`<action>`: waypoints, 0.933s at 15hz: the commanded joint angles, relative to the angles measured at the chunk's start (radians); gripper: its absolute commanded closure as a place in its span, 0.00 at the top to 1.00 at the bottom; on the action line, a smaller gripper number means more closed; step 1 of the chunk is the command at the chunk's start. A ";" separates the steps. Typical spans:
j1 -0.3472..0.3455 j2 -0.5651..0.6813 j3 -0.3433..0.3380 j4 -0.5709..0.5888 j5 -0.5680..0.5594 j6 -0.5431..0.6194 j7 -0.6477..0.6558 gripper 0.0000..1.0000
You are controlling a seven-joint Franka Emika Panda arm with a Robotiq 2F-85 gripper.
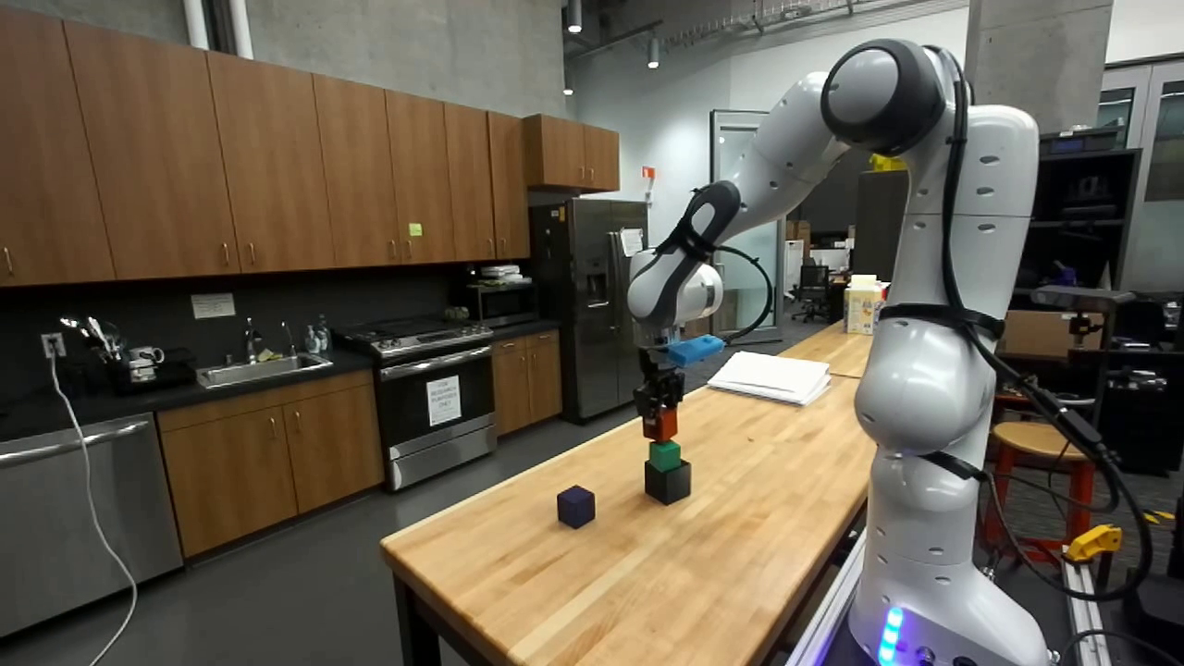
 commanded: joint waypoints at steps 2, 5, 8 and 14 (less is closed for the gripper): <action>-0.005 -0.043 -0.004 -0.045 0.020 0.013 -0.032 0.30; -0.005 -0.049 -0.005 -0.057 0.029 0.008 -0.039 0.30; -0.004 -0.052 -0.005 -0.066 0.039 0.003 -0.042 0.30; -0.001 -0.050 -0.002 -0.078 0.037 0.028 -0.041 0.63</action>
